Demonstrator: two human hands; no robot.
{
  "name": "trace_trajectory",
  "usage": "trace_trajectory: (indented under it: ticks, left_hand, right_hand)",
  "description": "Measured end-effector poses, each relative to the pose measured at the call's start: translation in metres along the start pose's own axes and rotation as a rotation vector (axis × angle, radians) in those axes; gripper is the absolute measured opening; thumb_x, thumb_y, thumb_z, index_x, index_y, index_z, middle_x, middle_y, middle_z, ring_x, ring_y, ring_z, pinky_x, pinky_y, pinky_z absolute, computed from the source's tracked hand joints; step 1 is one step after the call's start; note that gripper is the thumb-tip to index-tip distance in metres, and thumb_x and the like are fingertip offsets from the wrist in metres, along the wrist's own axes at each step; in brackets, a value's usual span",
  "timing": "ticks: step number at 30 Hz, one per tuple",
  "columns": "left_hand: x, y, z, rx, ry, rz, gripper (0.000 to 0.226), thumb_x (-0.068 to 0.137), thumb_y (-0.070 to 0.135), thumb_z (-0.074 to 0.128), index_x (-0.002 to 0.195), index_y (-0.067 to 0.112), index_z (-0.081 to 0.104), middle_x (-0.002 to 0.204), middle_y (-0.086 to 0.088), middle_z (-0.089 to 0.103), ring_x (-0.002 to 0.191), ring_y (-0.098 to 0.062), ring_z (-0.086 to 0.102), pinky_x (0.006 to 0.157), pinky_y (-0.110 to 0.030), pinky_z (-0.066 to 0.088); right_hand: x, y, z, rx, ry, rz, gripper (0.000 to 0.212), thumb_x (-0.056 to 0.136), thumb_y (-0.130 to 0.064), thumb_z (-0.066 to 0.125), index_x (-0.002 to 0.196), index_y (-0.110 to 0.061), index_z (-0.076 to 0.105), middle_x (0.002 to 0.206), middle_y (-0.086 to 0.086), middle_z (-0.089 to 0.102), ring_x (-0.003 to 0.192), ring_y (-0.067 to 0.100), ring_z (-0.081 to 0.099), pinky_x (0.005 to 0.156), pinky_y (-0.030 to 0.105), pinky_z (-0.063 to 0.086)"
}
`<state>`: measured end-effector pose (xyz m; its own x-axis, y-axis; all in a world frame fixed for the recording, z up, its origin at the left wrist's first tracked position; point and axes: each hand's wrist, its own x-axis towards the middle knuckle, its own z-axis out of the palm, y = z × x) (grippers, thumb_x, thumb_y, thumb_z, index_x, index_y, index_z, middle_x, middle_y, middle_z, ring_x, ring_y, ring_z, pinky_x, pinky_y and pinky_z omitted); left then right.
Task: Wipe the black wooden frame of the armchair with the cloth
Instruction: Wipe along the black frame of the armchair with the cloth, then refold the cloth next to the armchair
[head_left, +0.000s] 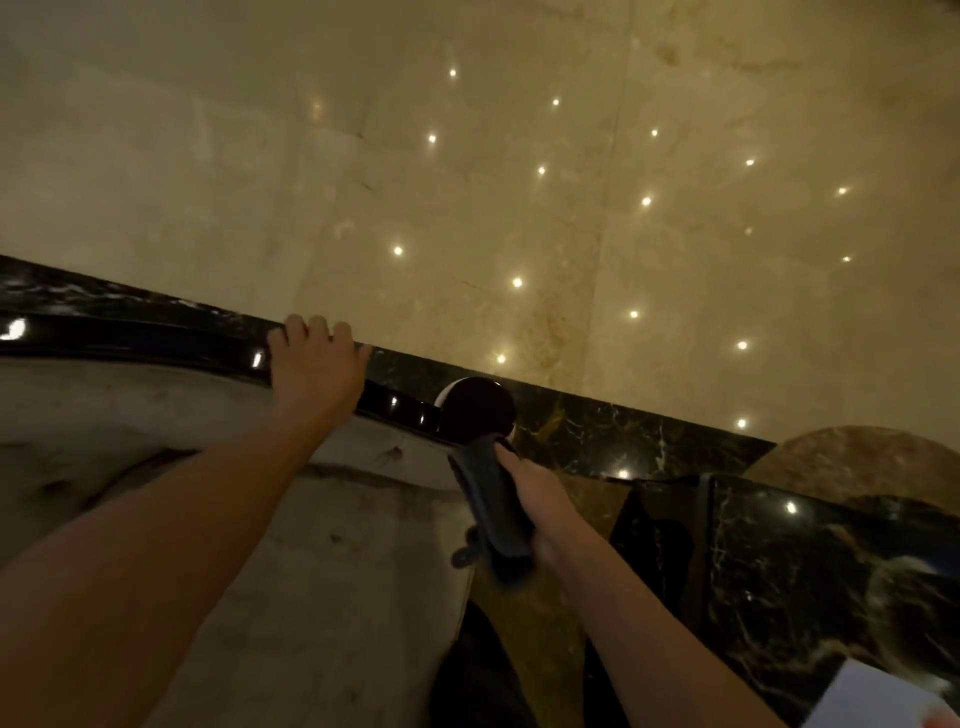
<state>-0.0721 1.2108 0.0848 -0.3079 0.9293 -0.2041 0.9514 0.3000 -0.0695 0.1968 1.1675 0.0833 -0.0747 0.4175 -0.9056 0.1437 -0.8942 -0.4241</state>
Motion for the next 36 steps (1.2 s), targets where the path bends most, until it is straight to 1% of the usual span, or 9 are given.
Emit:
trace_trajectory:
  ticks: [3, 6, 8, 15, 19, 23, 27, 32, 36]
  left_hand:
    - [-0.053, 0.026, -0.018, -0.507, -0.101, -0.058, 0.052, 0.099, 0.056, 0.033, 0.107, 0.013, 0.062, 0.111, -0.013, 0.062, 0.105, -0.031, 0.056, 0.092, -0.051, 0.048]
    - [-0.103, 0.038, -0.041, -1.364, -0.327, -0.463, 0.056, 0.096, 0.063, 0.034, 0.113, 0.016, 0.06, 0.106, -0.009, 0.066, 0.096, -0.025, 0.067, 0.083, -0.043, 0.058]
    - [-0.127, 0.025, -0.049, -1.556, -0.289, -0.657, 0.051, 0.095, 0.059, 0.046, 0.121, 0.018, 0.058, 0.11, -0.011, 0.067, 0.098, -0.028, 0.067, 0.074, -0.036, 0.057]
    - [-0.254, -0.056, -0.066, -1.59, 0.112, -0.798, 0.034, 0.094, 0.052, 0.054, 0.089, 0.022, 0.07, 0.087, -0.002, 0.074, 0.079, -0.015, 0.072, 0.056, -0.025, 0.054]
    - [-0.343, -0.072, -0.074, -1.578, 0.234, -0.873, 0.03, 0.1, 0.043, 0.05, 0.086, 0.022, 0.066, 0.084, 0.003, 0.07, 0.08, -0.016, 0.068, 0.063, -0.03, 0.055]
    - [-0.462, -0.069, -0.082, -2.079, 0.32, -0.811, 0.017, 0.1, 0.021, 0.054, 0.103, 0.015, 0.07, 0.105, -0.005, 0.076, 0.092, -0.021, 0.073, 0.069, -0.033, 0.06]
    - [-0.59, -0.05, -0.066, -2.272, 0.388, -0.794, 0.026, 0.094, 0.008, 0.061, 0.12, 0.01, 0.066, 0.11, -0.008, 0.077, 0.101, -0.027, 0.073, 0.076, -0.039, 0.061]
    - [-0.731, -0.031, -0.03, -2.311, 0.697, -1.03, 0.04, 0.084, 0.033, 0.073, 0.121, 0.015, 0.07, 0.12, -0.012, 0.073, 0.109, -0.033, 0.07, 0.085, -0.046, 0.059]
    - [-0.811, -0.011, 0.004, -2.216, 0.89, -1.264, 0.054, 0.076, 0.054, 0.072, 0.119, 0.021, 0.07, 0.117, -0.01, 0.074, 0.107, -0.034, 0.07, 0.094, -0.054, 0.055]
  right_hand:
    - [-0.025, -0.034, 0.026, 0.243, -0.306, 0.032, 0.048, 0.085, -0.048, 0.071, 0.122, -0.018, 0.066, 0.109, 0.015, 0.076, 0.099, 0.034, 0.073, 0.083, 0.048, 0.059]
    - [-0.05, -0.056, 0.055, 0.203, -0.488, -0.016, 0.054, 0.083, -0.045, 0.07, 0.129, -0.017, 0.065, 0.134, 0.018, 0.06, 0.123, 0.04, 0.056, 0.104, 0.056, 0.046]
    - [-0.064, -0.06, 0.073, 0.12, -0.566, -0.044, 0.053, 0.081, -0.041, 0.072, 0.127, -0.015, 0.067, 0.131, 0.015, 0.057, 0.121, 0.036, 0.054, 0.103, 0.052, 0.048]
    - [-0.128, -0.009, 0.122, -0.246, -0.861, -0.035, 0.049, 0.088, -0.019, 0.072, 0.136, -0.02, 0.061, 0.131, 0.019, 0.065, 0.119, 0.041, 0.062, 0.092, 0.054, 0.054]
    - [-0.183, 0.039, 0.146, -0.555, -0.883, -0.031, 0.035, 0.099, -0.025, 0.054, 0.121, 0.0, 0.063, 0.097, 0.017, 0.073, 0.075, 0.029, 0.07, 0.059, 0.035, 0.057]
    - [-0.248, 0.103, 0.15, -0.678, -0.956, -0.05, 0.054, 0.091, -0.027, 0.066, 0.133, 0.006, 0.057, 0.126, 0.026, 0.063, 0.095, 0.035, 0.064, 0.087, 0.047, 0.053]
    - [-0.298, 0.184, 0.141, -0.719, -1.241, 0.148, 0.071, 0.054, -0.032, 0.098, 0.113, -0.001, 0.074, 0.109, 0.024, 0.072, 0.094, 0.038, 0.072, 0.076, 0.046, 0.061]
    - [-0.34, 0.286, 0.14, -0.75, -1.267, 0.143, 0.064, 0.084, -0.013, 0.072, 0.144, -0.007, 0.049, 0.141, 0.024, 0.055, 0.122, 0.041, 0.059, 0.099, 0.052, 0.052]
    - [-0.359, 0.354, 0.149, -0.946, -1.269, 0.156, 0.054, 0.087, 0.001, 0.062, 0.139, -0.013, 0.054, 0.131, 0.018, 0.065, 0.112, 0.037, 0.064, 0.093, 0.049, 0.055]
